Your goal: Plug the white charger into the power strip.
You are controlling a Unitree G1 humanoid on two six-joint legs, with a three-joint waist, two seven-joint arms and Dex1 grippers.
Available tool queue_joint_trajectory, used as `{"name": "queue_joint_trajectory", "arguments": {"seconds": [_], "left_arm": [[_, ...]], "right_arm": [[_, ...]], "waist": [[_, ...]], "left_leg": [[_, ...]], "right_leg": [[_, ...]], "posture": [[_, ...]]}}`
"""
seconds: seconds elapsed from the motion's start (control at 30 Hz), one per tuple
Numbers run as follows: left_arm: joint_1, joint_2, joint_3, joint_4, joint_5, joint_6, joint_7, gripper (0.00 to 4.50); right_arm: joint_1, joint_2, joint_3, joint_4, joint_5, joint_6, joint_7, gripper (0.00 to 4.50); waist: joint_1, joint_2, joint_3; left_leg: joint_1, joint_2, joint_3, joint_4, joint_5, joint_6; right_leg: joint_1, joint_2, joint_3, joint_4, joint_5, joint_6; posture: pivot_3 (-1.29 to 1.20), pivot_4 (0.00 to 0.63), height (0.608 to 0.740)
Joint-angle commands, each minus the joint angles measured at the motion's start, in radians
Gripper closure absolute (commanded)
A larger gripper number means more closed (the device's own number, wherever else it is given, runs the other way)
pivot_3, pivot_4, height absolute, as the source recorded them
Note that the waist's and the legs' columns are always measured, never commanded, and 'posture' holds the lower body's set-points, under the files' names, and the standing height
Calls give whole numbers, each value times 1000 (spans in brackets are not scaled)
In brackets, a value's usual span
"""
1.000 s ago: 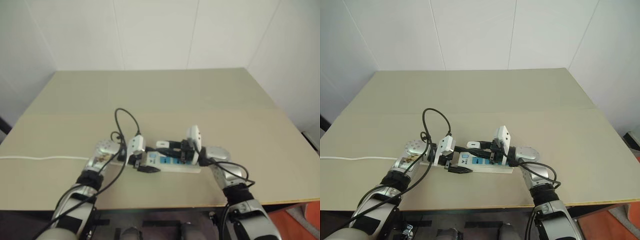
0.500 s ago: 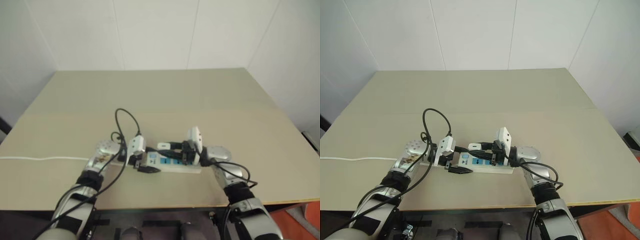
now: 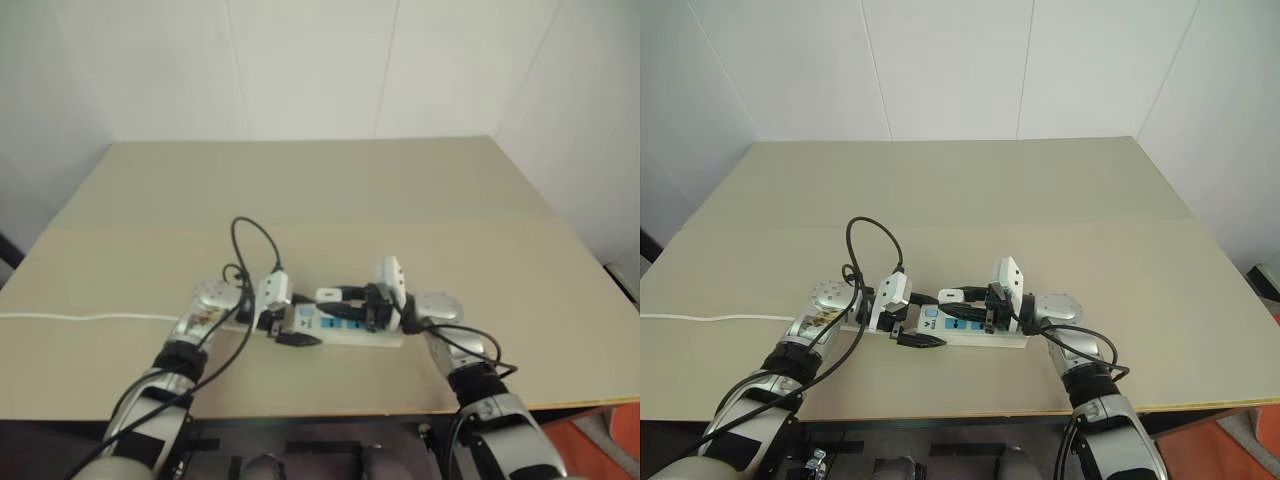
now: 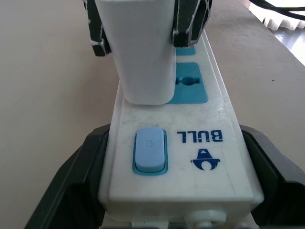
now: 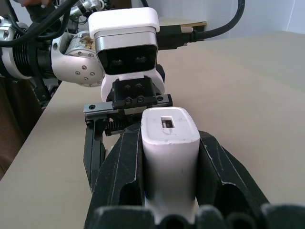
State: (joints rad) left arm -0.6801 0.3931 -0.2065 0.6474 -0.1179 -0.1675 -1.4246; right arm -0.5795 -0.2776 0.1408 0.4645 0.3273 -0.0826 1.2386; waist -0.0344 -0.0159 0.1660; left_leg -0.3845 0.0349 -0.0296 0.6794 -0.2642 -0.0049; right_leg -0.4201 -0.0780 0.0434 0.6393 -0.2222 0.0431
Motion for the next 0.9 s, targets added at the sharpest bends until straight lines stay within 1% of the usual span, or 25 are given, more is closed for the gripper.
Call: {"name": "queue_joint_trajectory", "arguments": {"seconds": [0.03,0.5,0.9], "left_arm": [[3,40,12,-9,4,10,3,1188],[10,51,8,-19,-2,16,10,1188],[10,50,6,-21,0,15,15,1188]], "right_arm": [[21,-69,-25,74,-42,-15,2,3348],[25,-105,-18,108,-54,-37,15,3348],[17,-87,73,116,-89,1,26,3348]], "waist": [[2,0,0],[7,0,0],[3,-1,-2]], "left_leg": [[0,0,0,0,0,0],[1,0,0,0,0,0],[3,0,0,0,0,0]], "right_leg": [[0,0,0,0,0,0],[1,0,0,0,0,0],[2,0,0,0,0,0]], "posture": [[0,150,740],[0,150,740],[0,150,740]]}}
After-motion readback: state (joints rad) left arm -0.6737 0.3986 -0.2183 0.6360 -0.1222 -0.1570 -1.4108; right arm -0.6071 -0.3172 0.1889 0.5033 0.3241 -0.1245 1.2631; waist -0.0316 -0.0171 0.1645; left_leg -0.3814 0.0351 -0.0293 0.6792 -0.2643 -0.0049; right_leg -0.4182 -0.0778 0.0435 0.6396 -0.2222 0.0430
